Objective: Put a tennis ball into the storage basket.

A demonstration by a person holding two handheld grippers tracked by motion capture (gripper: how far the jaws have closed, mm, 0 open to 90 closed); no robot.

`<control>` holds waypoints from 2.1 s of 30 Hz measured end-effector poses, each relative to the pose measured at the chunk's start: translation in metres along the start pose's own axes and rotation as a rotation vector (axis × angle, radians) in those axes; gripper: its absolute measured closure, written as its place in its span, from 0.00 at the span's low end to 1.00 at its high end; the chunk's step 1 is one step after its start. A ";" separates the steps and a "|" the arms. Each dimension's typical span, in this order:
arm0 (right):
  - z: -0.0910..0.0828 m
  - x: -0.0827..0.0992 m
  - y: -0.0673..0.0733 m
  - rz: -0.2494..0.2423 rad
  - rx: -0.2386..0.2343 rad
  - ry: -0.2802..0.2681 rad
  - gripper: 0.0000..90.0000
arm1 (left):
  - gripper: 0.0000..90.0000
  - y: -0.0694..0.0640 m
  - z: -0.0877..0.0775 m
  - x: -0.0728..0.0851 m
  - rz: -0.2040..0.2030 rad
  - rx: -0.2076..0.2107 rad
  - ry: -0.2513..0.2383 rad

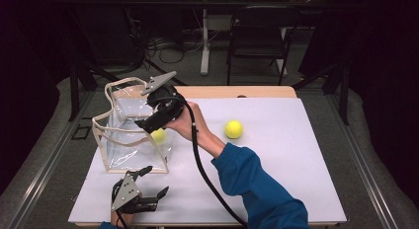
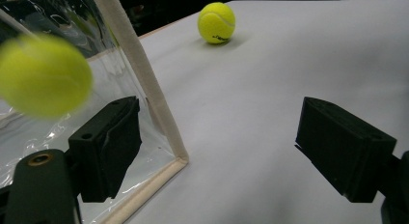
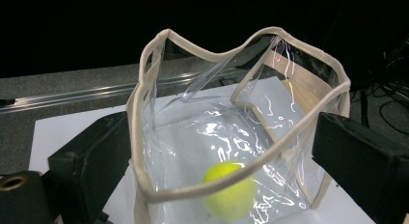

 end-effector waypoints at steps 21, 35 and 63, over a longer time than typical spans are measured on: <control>-0.022 0.047 -0.014 0.025 0.004 0.036 0.02 | 0.18 0.000 0.000 0.000 -0.002 0.002 0.001; -0.031 0.093 -0.012 0.033 0.039 0.082 0.01 | 0.18 0.000 0.001 0.000 0.001 0.000 0.004; -0.025 0.185 -0.008 0.145 0.018 0.091 0.00 | 0.18 -0.002 0.001 0.000 0.009 -0.001 0.009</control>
Point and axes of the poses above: each handheld gripper's, and its own axes: z roughly forward along the jaws, x roughly out of its underside, y roughly to its left, the point moved 1 cm from there along z, roughly forward along the jaws, and after that the axes turned 13 degrees about y, right-handed, at the moved point
